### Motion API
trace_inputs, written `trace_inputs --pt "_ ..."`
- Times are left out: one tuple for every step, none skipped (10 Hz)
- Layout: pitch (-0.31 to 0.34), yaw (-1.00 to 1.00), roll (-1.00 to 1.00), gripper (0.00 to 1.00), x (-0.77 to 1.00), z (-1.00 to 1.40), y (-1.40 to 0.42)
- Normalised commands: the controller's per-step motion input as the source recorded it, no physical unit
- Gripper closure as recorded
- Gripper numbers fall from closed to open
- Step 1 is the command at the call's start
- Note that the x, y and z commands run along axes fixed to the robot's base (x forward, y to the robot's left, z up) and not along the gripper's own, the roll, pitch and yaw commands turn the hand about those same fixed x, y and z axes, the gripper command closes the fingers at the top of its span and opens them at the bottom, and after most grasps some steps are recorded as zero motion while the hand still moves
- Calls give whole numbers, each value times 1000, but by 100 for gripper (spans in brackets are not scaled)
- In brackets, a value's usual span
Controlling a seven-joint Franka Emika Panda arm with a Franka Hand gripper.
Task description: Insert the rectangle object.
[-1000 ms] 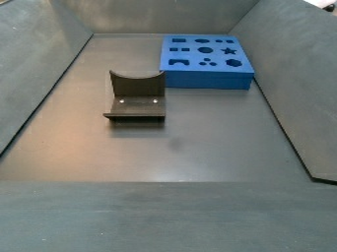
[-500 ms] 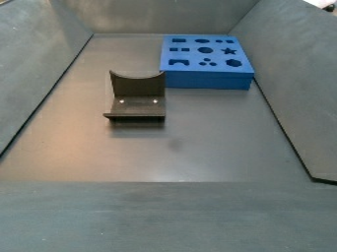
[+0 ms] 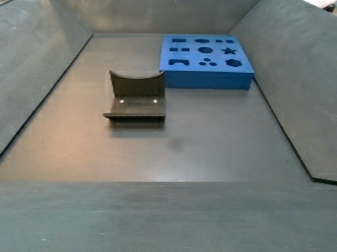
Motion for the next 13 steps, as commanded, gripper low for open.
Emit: trace_inputs --pt "-27 -40 26 100 249 -1000 -371" --pt "0 386 0 100 189 -1000 -100" --pt "-23 849 -49 100 31 -1000 309" --pt "-40 914 -21 100 0 -1000 254" --pt "-99 766 -40 100 86 -883 109" --pt "-86 229 0 100 89 -1000 -289" --pt "-153 0 11 100 40 -989 -320" --pt "-157 -57 11 100 89 -980 -223" --pt "-86 -166 50 100 134 -766 -77" --pt "-40 -43 116 100 0 -600 0" --pt "-73 0 123 100 -86 -546 0" --pt "-124 143 101 100 -106 -569 0" --pt "-67 89 90 100 0 -563 -46"
